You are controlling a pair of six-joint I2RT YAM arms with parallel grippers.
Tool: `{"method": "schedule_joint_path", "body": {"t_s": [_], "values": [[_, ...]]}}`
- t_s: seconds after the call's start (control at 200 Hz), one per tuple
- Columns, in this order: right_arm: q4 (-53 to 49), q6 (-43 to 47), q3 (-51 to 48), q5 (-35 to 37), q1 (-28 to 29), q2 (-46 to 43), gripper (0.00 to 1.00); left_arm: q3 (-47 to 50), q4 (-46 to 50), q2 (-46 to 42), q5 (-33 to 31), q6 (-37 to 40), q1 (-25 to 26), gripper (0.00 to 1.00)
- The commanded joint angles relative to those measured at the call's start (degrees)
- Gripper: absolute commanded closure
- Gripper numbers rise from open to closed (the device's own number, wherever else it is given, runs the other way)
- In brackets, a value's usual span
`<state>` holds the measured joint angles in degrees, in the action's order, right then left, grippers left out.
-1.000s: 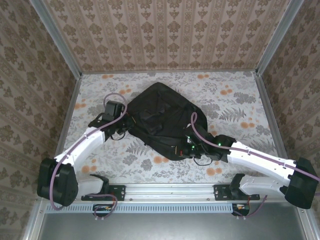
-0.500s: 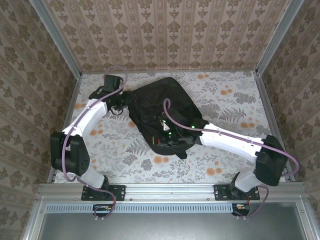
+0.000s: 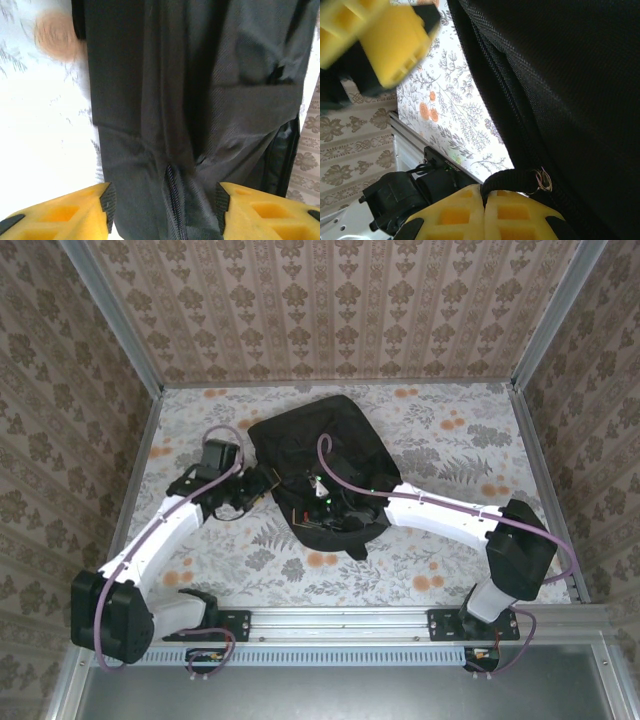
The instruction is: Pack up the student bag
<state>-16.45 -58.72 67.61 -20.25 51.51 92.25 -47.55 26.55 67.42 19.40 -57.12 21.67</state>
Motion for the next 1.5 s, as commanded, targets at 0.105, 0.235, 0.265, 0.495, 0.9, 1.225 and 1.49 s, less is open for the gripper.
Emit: {"method": "schedule_joint_path", "body": {"t_s": [0.105, 0.235, 0.265, 0.495, 0.9, 1.225, 1.49], "values": [[4.27, -1.64, -2.04, -1.72, -0.42, -0.75, 1.0, 2.41, -5.37, 1.23, 0.09, -6.12, 2.38, 0.51], [4.53, -1.73, -2.43, -2.03, -0.5, -0.69, 1.0, 3.75, -8.06, 1.81, -0.53, -7.09, 4.12, 0.6], [4.58, -1.68, -2.53, -2.15, -0.58, -0.58, 1.0, 3.89, -8.11, 1.85, -0.95, -7.0, 4.09, 0.63], [5.18, -1.61, -3.14, -2.78, -0.8, -0.49, 1.0, 5.36, -7.69, -0.73, -2.66, -6.28, 4.11, 0.88], [-1.95, 2.72, -1.82, -4.97, -0.46, -0.59, 1.0, 5.1, -4.08, -4.14, -5.4, -0.71, 0.83, 1.0], [-5.62, 4.38, -3.7, -6.44, -1.06, -3.73, 1.0, 4.75, -3.03, -5.01, -4.73, 2.87, -2.14, 1.0], [0.29, -0.29, -0.59, -9.39, -1.08, -0.33, 1.0, 5.9, 1.09, -9.86, -2.54, -0.53, 0.26, 0.57]]}}
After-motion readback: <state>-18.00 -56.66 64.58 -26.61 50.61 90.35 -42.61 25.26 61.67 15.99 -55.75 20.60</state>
